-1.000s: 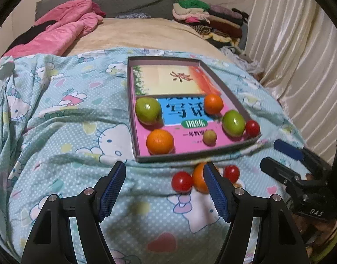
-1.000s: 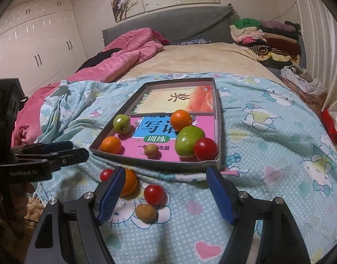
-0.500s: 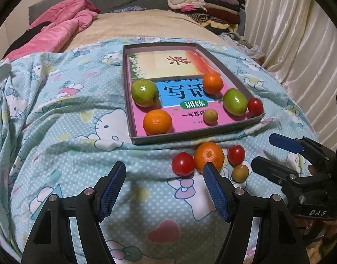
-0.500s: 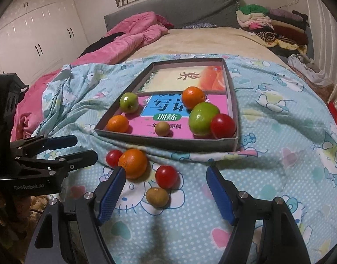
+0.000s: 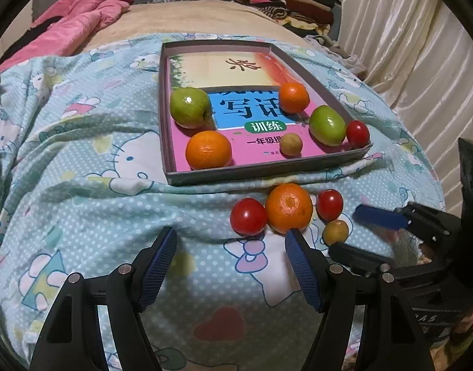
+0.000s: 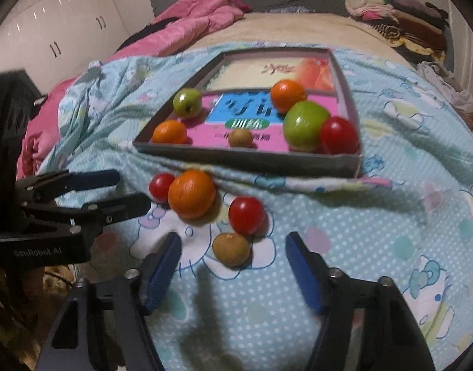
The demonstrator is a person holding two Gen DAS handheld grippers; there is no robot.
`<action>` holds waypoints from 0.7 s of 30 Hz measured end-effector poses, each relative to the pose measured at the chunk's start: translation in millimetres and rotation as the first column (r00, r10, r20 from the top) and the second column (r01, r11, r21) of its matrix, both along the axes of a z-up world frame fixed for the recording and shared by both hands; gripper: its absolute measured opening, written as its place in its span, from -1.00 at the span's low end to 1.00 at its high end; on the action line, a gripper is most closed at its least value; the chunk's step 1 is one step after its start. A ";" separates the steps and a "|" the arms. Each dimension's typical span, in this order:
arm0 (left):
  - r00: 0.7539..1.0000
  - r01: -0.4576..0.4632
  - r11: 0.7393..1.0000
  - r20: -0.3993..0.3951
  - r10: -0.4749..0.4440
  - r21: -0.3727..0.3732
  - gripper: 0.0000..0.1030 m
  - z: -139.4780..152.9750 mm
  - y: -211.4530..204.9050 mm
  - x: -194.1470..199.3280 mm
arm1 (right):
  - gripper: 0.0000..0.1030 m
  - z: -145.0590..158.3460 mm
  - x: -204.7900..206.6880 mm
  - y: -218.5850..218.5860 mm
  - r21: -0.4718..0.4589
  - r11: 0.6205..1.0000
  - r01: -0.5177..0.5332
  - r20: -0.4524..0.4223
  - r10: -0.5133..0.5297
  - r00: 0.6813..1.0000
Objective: Organize fruits
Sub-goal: 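Grasp a small brown fruit with the right gripper while the left grasps a red tomato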
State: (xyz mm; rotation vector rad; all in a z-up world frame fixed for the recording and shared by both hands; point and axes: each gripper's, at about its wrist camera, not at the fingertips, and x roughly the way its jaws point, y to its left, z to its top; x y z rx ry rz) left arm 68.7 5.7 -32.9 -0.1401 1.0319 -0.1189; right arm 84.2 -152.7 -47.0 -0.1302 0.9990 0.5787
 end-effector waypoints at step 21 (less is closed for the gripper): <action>1.000 0.027 1.000 -0.004 -0.027 0.014 0.04 -14.6 -1.3 20.5 | -0.34 -16.0 2.9 12.8 0.008 0.998 -0.070 -0.065 0.070 0.995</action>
